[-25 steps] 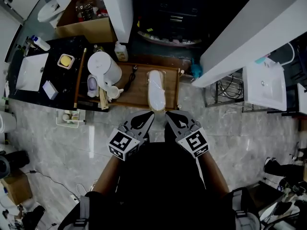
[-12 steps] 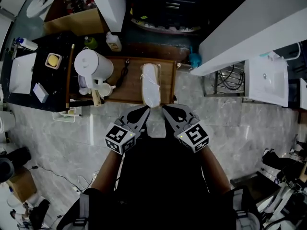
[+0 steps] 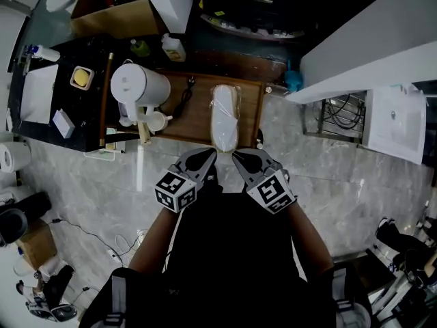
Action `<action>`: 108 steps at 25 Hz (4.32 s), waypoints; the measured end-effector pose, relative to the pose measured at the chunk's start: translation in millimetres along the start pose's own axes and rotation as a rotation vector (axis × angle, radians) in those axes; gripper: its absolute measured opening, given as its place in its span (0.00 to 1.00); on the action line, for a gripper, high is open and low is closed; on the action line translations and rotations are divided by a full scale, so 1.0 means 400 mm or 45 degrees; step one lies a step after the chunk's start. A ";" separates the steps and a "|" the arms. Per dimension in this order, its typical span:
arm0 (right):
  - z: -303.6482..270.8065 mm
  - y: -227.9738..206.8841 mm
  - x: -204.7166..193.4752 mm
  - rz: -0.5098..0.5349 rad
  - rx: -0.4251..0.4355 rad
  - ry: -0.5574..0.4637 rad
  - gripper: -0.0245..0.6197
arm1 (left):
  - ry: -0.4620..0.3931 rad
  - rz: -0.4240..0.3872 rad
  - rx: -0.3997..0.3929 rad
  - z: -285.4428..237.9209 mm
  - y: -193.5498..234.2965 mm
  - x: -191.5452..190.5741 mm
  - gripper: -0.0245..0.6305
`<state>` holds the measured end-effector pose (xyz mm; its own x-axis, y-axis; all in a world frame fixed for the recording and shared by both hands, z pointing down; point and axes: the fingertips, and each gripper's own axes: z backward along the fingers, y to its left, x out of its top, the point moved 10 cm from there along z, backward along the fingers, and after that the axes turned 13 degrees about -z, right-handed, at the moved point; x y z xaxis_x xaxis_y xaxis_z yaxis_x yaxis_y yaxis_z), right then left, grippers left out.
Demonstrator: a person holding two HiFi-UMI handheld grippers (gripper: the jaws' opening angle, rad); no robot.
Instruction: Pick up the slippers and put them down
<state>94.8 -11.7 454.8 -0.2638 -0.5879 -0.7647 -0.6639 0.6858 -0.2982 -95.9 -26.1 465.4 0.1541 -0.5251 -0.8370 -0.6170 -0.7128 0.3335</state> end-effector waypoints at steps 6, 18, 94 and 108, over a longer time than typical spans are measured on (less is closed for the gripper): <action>-0.052 -0.033 -0.035 -0.051 0.073 0.066 0.06 | 0.120 -0.106 0.061 -0.043 0.014 -0.036 0.06; -0.137 -0.123 -0.077 -0.282 0.163 0.174 0.15 | 0.208 -0.008 0.097 -0.106 0.076 -0.108 0.18; -0.278 -0.234 -0.151 -0.436 -0.106 0.458 0.45 | 0.517 0.283 -0.029 -0.260 0.177 -0.233 0.40; -0.109 -0.069 -0.096 -0.578 -0.127 0.293 0.45 | 0.382 0.272 -0.087 -0.093 0.046 -0.149 0.39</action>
<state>92.9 -26.6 517.2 -0.0733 -0.9036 -0.4222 -0.8078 0.3020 -0.5062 -87.6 -25.4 537.5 0.2529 -0.7711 -0.5844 -0.6085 -0.5964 0.5235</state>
